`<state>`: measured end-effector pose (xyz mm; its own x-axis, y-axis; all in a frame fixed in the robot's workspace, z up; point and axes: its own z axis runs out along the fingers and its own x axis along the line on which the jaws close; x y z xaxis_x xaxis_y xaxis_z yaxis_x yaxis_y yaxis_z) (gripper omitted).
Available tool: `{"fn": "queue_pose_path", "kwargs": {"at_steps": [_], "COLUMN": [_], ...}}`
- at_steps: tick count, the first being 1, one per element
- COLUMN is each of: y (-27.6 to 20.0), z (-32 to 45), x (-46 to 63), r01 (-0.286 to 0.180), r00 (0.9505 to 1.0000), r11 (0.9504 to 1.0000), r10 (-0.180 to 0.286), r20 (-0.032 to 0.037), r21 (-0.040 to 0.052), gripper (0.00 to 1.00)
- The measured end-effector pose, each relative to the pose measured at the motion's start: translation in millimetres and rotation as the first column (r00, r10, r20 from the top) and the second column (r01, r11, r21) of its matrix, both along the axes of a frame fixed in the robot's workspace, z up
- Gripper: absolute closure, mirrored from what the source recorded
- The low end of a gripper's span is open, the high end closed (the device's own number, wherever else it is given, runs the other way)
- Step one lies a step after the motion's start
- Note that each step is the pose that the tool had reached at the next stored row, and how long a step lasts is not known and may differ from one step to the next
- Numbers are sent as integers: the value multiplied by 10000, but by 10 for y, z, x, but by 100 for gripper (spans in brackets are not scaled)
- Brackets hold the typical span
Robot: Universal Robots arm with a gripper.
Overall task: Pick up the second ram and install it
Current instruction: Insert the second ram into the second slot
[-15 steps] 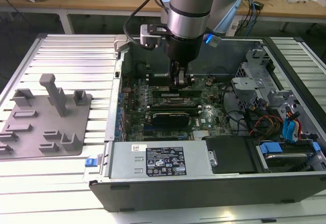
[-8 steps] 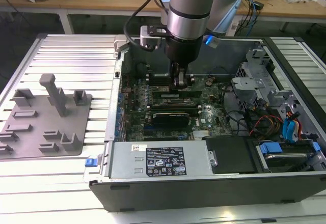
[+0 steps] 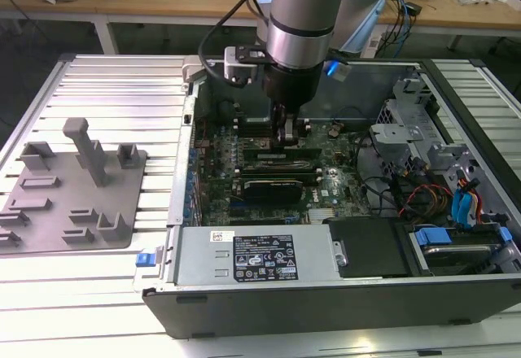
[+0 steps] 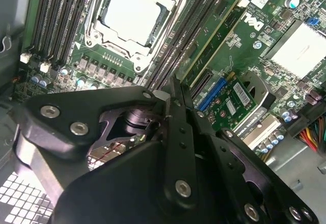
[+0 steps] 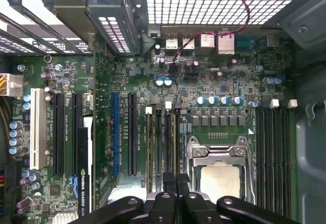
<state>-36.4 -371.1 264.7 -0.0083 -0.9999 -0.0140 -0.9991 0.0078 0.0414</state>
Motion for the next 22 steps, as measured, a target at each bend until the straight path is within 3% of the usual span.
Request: {"fn": "queue_pose_path", "kwargs": {"at_steps": [7,12,22], "y": [-1,-4,-4], "z": [-26,-104,-164], "x": [-17,-40,-42], "r01": [-63,-67,-141], "r00": [10000,10000,9999], "r11": [10000,10000,9999], "r10": [63,67,141], "r20": [3,3,2], "r21": [8,8,5], "gripper": [91,91,91]}}
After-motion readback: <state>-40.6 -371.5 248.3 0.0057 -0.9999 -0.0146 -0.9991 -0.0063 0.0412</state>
